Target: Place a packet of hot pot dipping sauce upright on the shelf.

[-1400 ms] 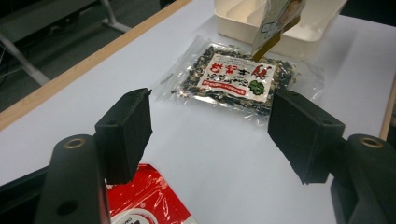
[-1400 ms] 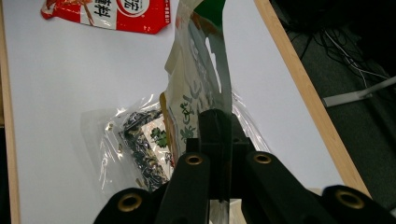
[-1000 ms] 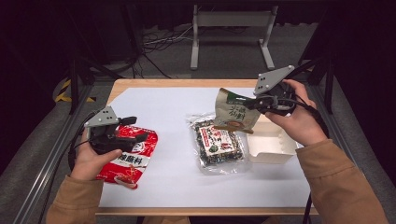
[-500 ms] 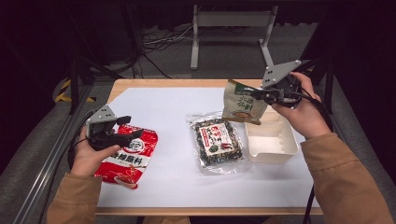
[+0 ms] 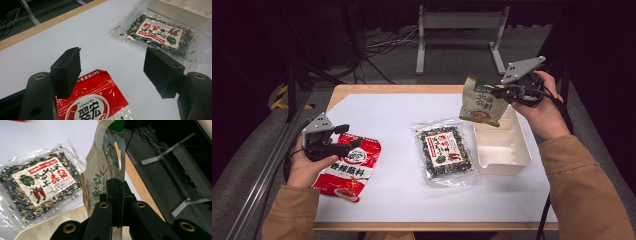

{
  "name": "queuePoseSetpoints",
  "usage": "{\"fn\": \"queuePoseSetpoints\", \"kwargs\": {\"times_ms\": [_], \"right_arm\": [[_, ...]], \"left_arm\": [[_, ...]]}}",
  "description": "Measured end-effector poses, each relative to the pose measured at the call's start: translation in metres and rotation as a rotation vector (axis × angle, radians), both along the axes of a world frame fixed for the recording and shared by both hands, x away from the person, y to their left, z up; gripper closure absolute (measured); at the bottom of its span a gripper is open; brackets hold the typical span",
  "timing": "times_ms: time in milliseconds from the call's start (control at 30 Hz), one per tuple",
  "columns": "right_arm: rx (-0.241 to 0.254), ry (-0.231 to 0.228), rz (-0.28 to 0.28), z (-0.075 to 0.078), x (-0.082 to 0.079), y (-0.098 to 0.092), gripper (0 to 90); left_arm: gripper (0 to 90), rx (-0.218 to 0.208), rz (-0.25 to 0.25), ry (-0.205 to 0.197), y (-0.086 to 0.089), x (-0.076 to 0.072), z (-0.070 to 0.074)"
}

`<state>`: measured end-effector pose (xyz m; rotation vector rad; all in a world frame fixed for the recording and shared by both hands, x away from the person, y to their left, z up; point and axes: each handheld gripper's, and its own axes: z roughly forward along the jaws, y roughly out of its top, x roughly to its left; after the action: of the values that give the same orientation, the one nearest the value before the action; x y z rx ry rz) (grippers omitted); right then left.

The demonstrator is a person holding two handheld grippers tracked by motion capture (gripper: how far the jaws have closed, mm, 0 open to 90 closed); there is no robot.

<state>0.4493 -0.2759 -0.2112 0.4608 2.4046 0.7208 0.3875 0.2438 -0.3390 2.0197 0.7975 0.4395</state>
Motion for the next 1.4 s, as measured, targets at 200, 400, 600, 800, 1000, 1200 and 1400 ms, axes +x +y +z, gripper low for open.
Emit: {"fn": "queuePoseSetpoints", "kwargs": {"times_ms": [200, 400, 600, 800, 1000, 1200, 1400], "right_arm": [[-0.012, -0.016, -0.009, -0.001, 0.012, -0.014, 89.3], [-0.025, -0.028, -0.015, -0.002, 0.021, -0.026, 89.3], [-0.027, -0.036, -0.013, -0.005, 0.03, -0.039, 89.3], [-0.059, -0.047, 0.004, -0.008, 0.038, -0.046, 89.3], [-0.062, -0.049, 0.004, -0.013, 0.044, -0.05, 89.3], [-0.064, -0.064, 0.014, -0.024, 0.05, -0.054, 89.3], [-0.083, -0.056, 0.012, -0.037, 0.055, -0.053, 89.3]], "left_arm": [[30.3, 0.003, 0.003, -0.013, 0.004, -0.006, -0.001], [30.2, 0.008, 0.027, -0.006, 0.012, -0.014, -0.004], [29.6, 0.006, 0.047, -0.001, 0.019, -0.02, -0.005], [29.4, 0.013, 0.055, 0.0, 0.023, -0.024, -0.006], [29.4, 0.013, 0.057, 0.008, 0.024, -0.025, -0.006], [28.8, 0.008, 0.058, 0.008, 0.023, -0.024, -0.007], [28.5, 0.01, 0.054, 0.018, 0.022, -0.023, -0.008]]}}
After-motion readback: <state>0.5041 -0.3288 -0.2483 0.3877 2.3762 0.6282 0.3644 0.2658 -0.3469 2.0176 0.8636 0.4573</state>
